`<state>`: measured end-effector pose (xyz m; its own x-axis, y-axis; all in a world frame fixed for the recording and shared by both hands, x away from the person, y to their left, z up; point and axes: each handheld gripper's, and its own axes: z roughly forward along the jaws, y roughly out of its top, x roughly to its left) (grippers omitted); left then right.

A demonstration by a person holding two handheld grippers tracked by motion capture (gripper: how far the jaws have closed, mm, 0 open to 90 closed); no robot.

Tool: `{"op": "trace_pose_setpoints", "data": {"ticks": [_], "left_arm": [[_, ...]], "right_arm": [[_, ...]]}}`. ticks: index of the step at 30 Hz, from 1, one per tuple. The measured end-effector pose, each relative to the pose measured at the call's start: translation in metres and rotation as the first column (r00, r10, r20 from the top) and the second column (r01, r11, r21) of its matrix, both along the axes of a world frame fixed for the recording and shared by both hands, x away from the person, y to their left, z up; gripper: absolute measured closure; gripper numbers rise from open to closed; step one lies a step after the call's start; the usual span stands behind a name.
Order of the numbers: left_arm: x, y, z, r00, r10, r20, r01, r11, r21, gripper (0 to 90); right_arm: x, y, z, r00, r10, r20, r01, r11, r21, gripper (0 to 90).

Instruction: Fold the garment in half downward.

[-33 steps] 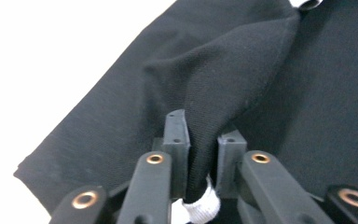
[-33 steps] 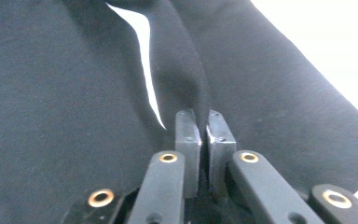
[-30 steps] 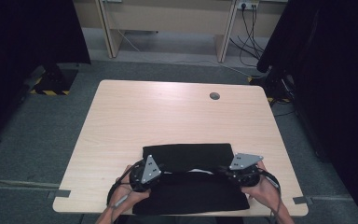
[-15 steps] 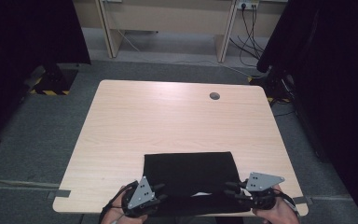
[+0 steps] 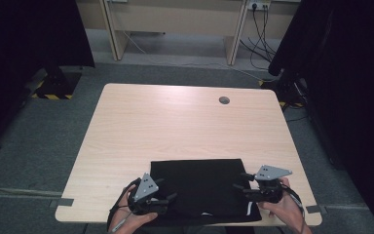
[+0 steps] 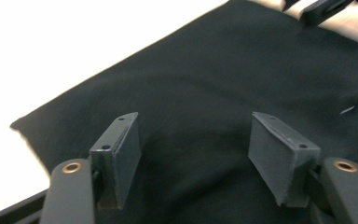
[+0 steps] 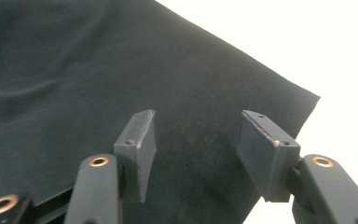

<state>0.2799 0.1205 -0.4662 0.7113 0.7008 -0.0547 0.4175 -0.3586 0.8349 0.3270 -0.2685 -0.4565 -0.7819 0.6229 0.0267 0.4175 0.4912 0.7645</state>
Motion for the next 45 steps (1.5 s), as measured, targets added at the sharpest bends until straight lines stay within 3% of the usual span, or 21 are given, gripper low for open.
{"op": "trace_pose_setpoints", "data": {"ticks": [5, 8, 12, 17, 21, 23, 26, 30, 34, 36, 39, 45], "left_arm": [[0.003, 0.004, -0.009, 0.9992, 0.038, -0.015, -0.037, 0.9963, 0.077, 29.7], [0.004, 0.003, -0.014, 0.9990, 0.041, -0.017, -0.039, 0.9928, 0.113, 29.2], [0.013, 0.005, -0.016, 0.9988, 0.037, -0.031, -0.033, 0.9931, 0.113, 29.2], [0.038, 0.000, -0.016, 0.9986, 0.038, -0.037, -0.033, 0.9922, 0.120, 29.1], [0.053, -0.005, -0.011, 0.9985, 0.054, -0.011, -0.052, 0.9888, 0.140, 27.8], [0.049, -0.005, -0.003, 0.9984, 0.057, 0.003, -0.057, 0.9923, 0.110, 26.7], [0.038, -0.009, 0.006, 0.9994, 0.032, 0.012, -0.033, 0.9952, 0.092, 25.7], [0.023, -0.016, -0.001, 0.9998, 0.012, 0.015, -0.015, 0.9878, 0.155, 24.8], [0.014, -0.012, -0.012, 0.9996, 0.024, 0.016, -0.026, 0.9785, 0.205, 25.2], [0.010, -0.006, -0.015, 0.9995, 0.024, 0.018, -0.027, 0.9843, 0.174, 26.0], [0.004, -0.001, -0.015, 0.9993, 0.022, 0.029, -0.027, 0.9839, 0.177, 25.8], [0.002, 0.005, -0.010, 0.9988, 0.042, 0.023, -0.045, 0.9904, 0.131, 22.9]], "right_arm": [[0.007, 0.005, -0.012, 0.9986, -0.047, -0.025, 0.047, 0.999, -0.026, 41.3], [0.008, 0.003, -0.018, 0.9984, -0.055, -0.014, 0.054, 0.998, -0.040, 41.1], [0.010, -0.001, -0.018, 0.9975, -0.070, 0.001, 0.070, 0.996, -0.054, 43.6], [0.025, -0.005, -0.018, 0.9944, -0.106, 0.004, 0.106, 0.993, -0.058, 43.3], [0.037, -0.005, -0.014, 0.9828, -0.185, -0.006, 0.183, 0.979, -0.091, 34.3], [0.036, -0.006, -0.011, 0.9800, -0.199, -0.006, 0.198, 0.978, -0.064, 34.2], [0.023, -0.001, -0.006, 0.9852, -0.171, 0.000, 0.171, 0.984, -0.038, 33.0], [0.004, 0.009, -0.005, 0.9929, -0.117, 0.019, 0.118, 0.992, -0.043, 32.6], [-0.007, 0.013, -0.010, 0.9939, -0.109, 0.017, 0.110, 0.990, -0.089, 31.8], [-0.011, 0.010, -0.015, 0.9926, -0.121, 0.011, 0.121, 0.987, -0.107, 31.2], [-0.015, 0.002, -0.020, 0.9880, -0.154, -0.005, 0.154, 0.986, -0.059, 31.0], [-0.017, 0.001, -0.011, 0.9874, -0.158, 0.001, 0.158, 0.983, -0.092, 29.5]]}}
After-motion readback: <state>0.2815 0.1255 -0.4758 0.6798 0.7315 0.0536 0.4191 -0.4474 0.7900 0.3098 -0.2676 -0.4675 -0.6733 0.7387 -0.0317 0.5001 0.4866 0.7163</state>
